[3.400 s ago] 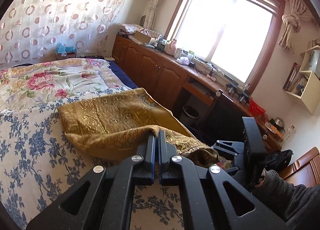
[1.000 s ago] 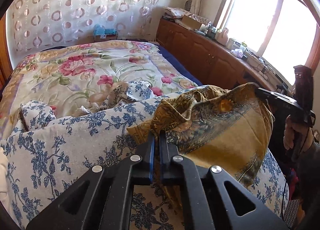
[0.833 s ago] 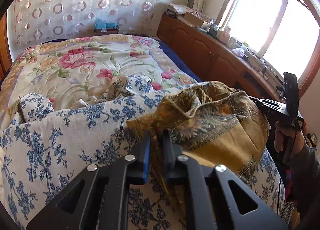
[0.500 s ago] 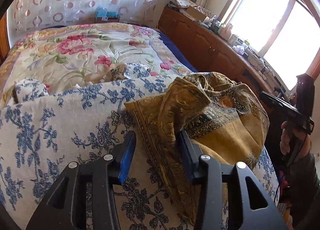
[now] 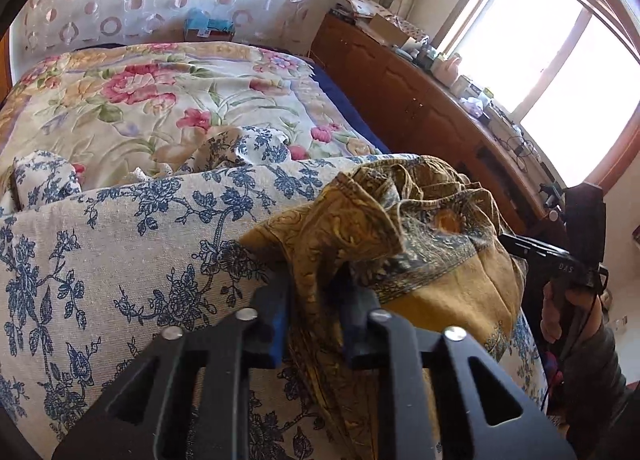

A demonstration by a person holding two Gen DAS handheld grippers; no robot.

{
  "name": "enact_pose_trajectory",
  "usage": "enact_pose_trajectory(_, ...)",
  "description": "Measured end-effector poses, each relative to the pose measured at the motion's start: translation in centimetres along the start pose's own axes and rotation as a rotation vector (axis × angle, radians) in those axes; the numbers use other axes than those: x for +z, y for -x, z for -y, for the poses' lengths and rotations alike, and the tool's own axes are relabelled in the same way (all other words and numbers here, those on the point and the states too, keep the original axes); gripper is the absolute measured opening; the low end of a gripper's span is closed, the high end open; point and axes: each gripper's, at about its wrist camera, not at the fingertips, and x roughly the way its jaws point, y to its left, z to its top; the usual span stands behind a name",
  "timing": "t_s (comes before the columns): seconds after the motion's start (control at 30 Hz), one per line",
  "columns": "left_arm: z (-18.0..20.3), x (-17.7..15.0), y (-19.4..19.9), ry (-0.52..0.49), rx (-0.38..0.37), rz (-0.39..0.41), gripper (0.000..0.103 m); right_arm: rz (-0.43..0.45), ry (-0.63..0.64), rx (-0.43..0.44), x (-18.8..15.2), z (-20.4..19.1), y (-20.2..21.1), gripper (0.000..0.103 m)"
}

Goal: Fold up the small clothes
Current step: 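Lift the folded gold shirt with both grippers and carry it toward the yellow plush toy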

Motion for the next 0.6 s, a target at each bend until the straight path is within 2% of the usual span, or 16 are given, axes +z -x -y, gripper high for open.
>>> enact_pose_trajectory(0.07, 0.5, -0.1, 0.4, -0.023, 0.006, 0.013, 0.011, -0.006, 0.000, 0.011, 0.3, 0.3, 0.2, 0.067)
enact_pose_trajectory(0.1, 0.7, 0.0, 0.5, -0.030, 0.009, 0.017, 0.009, -0.011, -0.002, 0.032, 0.4, 0.4, 0.4, 0.059)
enact_pose_trajectory(0.17, 1.3, 0.0, 1.0, -0.048, 0.013, 0.029, 0.008, -0.023, -0.012, 0.068, 0.6, 0.7, -0.1, 0.051)
enact_pose_trajectory(0.23, 1.7, 0.1, 1.5, -0.059, 0.006, 0.040, 0.007, -0.025, -0.004, 0.101, 0.6, 0.9, -0.1, 0.031)
enact_pose_trajectory(0.33, 2.4, 0.0, 2.9, -0.070, -0.023, 0.073, 0.006, -0.013, 0.056, 0.088, 0.4, 0.3, 0.1, 0.013)
enact_pose_trajectory(0.5, 4.1, -0.1, 6.2, -0.092, -0.085, 0.130, 0.006, 0.060, 0.100, 0.068, 0.2, -0.3, 1.4, 0.010)
enact_pose_trajectory(0.6, 4.8, -0.7, 9.5, -0.107, -0.104, 0.184, 0.006, 0.111, 0.145, 0.068, 0.3, -2.0, 3.0, 0.010)
